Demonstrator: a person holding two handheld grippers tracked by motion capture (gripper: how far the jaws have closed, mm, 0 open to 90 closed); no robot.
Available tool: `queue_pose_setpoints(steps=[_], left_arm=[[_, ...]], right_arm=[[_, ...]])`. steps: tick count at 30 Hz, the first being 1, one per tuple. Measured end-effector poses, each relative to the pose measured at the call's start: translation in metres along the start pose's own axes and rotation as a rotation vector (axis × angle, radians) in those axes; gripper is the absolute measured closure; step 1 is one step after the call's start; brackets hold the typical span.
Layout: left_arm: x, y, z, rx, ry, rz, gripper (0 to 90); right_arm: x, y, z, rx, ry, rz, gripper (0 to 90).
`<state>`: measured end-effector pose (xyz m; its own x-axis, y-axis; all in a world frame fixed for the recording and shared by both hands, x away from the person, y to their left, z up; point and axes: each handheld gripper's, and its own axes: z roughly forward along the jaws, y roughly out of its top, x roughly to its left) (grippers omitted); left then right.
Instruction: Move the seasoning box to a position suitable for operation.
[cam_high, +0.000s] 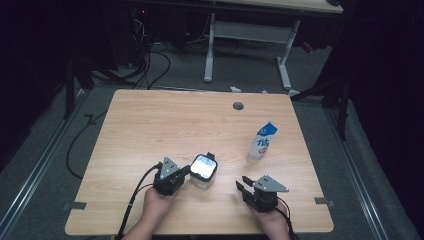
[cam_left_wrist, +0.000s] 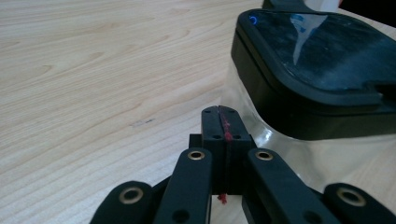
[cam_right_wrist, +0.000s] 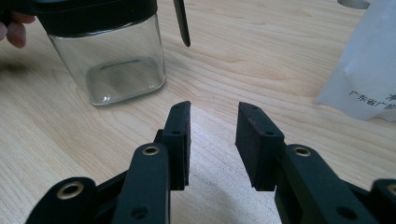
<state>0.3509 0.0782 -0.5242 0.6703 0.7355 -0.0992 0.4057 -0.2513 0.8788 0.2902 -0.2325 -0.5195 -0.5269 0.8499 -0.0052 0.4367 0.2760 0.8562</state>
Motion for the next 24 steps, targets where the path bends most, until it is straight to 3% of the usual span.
queue_pose_setpoints(steps=[16,20,21,23,24], left_arm=[[-0.027,-0.004,-0.004,0.004,-0.087,0.020,90.0],[-0.022,-0.003,-0.018,0.000,-0.072,0.033,90.0],[-0.020,-0.002,-0.022,-0.003,-0.061,0.037,90.0],[-0.011,-0.002,-0.034,-0.011,-0.032,0.044,89.9],[-0.007,-0.003,-0.039,-0.010,-0.014,0.047,89.8]], right_arm=[[0.000,0.000,0.000,-0.001,0.002,-0.004,65.9],[0.002,0.000,0.001,0.004,0.010,-0.006,67.1],[0.002,0.000,0.002,0.006,0.011,-0.009,69.0],[0.003,0.003,0.007,0.015,0.016,-0.006,87.6],[0.004,0.006,0.009,0.016,0.016,-0.012,90.0]])
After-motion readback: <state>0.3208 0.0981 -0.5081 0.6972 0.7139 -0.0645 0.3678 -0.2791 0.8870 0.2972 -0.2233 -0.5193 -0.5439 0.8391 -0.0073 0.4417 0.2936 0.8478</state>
